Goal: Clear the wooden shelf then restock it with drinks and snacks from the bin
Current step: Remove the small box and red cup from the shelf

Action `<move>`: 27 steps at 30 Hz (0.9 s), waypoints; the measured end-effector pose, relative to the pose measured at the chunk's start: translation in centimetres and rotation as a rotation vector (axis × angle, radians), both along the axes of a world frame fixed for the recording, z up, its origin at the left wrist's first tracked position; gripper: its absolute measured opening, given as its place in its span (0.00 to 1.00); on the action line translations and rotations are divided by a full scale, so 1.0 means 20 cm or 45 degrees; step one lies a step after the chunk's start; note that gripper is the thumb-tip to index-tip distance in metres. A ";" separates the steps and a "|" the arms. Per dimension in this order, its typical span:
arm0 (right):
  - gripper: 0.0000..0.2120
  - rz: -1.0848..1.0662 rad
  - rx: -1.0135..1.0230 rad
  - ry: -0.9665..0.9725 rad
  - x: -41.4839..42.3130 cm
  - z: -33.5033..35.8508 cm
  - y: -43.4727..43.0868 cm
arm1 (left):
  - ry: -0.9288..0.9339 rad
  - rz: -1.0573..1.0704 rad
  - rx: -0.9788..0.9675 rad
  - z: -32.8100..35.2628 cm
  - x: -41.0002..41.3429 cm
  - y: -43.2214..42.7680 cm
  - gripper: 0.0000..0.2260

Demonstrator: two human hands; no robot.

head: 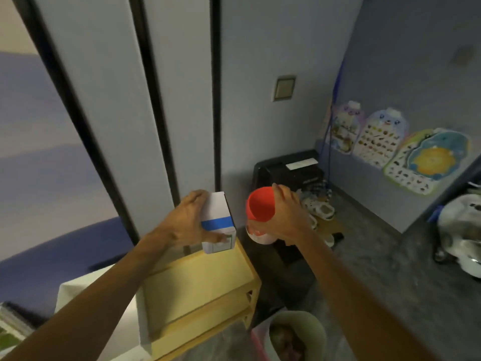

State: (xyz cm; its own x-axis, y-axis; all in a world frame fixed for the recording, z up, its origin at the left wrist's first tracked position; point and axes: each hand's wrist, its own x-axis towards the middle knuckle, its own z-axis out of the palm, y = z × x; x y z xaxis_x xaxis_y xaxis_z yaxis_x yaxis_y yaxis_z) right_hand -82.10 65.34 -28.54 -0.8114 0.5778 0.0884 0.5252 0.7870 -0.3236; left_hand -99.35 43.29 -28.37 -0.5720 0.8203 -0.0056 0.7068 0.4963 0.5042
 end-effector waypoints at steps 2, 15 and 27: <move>0.64 -0.095 -0.019 0.031 0.16 0.03 0.03 | -0.005 -0.062 -0.015 0.02 0.10 0.12 0.57; 0.64 -0.649 -0.194 -0.052 1.25 -0.48 0.28 | -0.144 -0.592 -0.116 -0.50 0.92 0.83 0.67; 0.65 -0.860 -0.395 -0.105 1.28 -2.14 0.28 | -0.227 -0.677 -0.284 -2.15 1.00 1.02 0.62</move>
State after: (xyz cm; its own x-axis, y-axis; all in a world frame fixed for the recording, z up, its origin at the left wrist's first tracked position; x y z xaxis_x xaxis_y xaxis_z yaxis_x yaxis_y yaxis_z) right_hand -56.54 71.04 -71.43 -0.2681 0.9413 -0.2052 0.8941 0.1637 -0.4169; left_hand -79.39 63.62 -71.44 -0.0584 0.9614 -0.2688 0.8010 0.2058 0.5622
